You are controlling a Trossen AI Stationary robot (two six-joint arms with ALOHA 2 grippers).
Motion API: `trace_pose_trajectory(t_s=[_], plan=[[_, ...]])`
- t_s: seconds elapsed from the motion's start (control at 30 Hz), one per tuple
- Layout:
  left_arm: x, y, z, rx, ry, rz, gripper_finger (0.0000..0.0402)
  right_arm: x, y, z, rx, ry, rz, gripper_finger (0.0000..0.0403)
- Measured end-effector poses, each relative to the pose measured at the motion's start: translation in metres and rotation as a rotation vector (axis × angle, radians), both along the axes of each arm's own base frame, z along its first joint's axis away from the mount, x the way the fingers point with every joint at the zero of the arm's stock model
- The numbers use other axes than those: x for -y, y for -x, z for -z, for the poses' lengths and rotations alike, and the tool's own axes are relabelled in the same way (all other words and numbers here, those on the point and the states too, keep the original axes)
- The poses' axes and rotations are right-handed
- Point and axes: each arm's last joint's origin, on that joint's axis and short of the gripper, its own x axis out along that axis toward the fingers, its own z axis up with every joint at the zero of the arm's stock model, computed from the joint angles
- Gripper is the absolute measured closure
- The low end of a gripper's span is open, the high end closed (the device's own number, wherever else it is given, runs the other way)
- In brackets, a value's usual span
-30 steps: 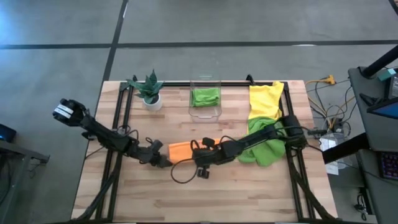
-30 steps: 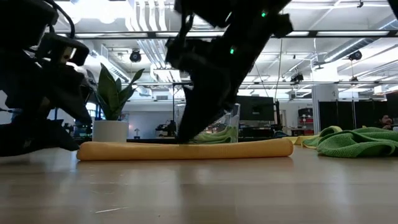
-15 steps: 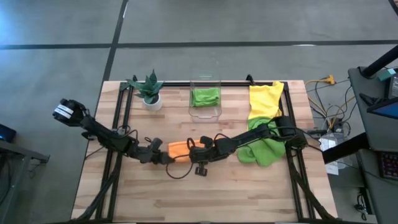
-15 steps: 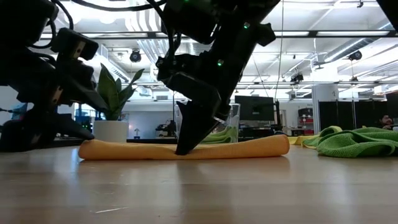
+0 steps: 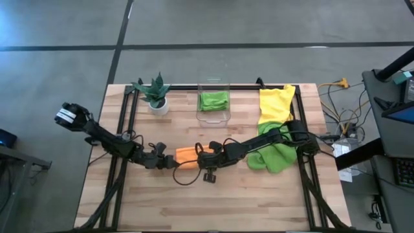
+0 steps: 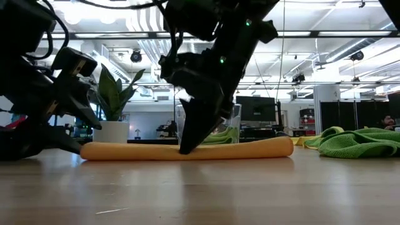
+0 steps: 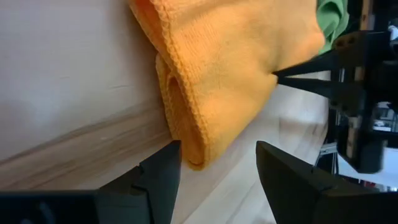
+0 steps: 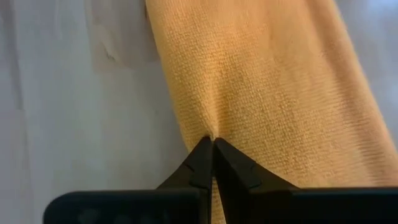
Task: Fold microfiber towels
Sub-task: Put the folded orange towel into the transparent bin
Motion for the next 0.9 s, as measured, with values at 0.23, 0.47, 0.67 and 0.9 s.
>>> trace_pose_trajectory(t_s=[0.23, 0.47, 0.67, 0.9], plan=[[-0.001, 0.001, 0.001, -0.01, -0.003, -0.005, 0.021, 0.004, 0.0, -0.01, 0.026, 0.002, 0.011, 0.0394], [-0.001, 0.002, 0.002, -0.013, -0.009, -0.003, 0.021, 0.01, 0.0, -0.017, 0.037, 0.005, 0.018, 0.0394], [-0.001, 0.002, 0.003, -0.017, -0.021, 0.003, 0.021, 0.007, 0.001, -0.024, 0.039, -0.056, -0.063, 0.0381], [-0.001, 0.003, 0.003, -0.02, -0.035, 0.022, 0.021, 0.007, 0.002, -0.03, 0.052, -0.07, -0.069, 0.0314]])
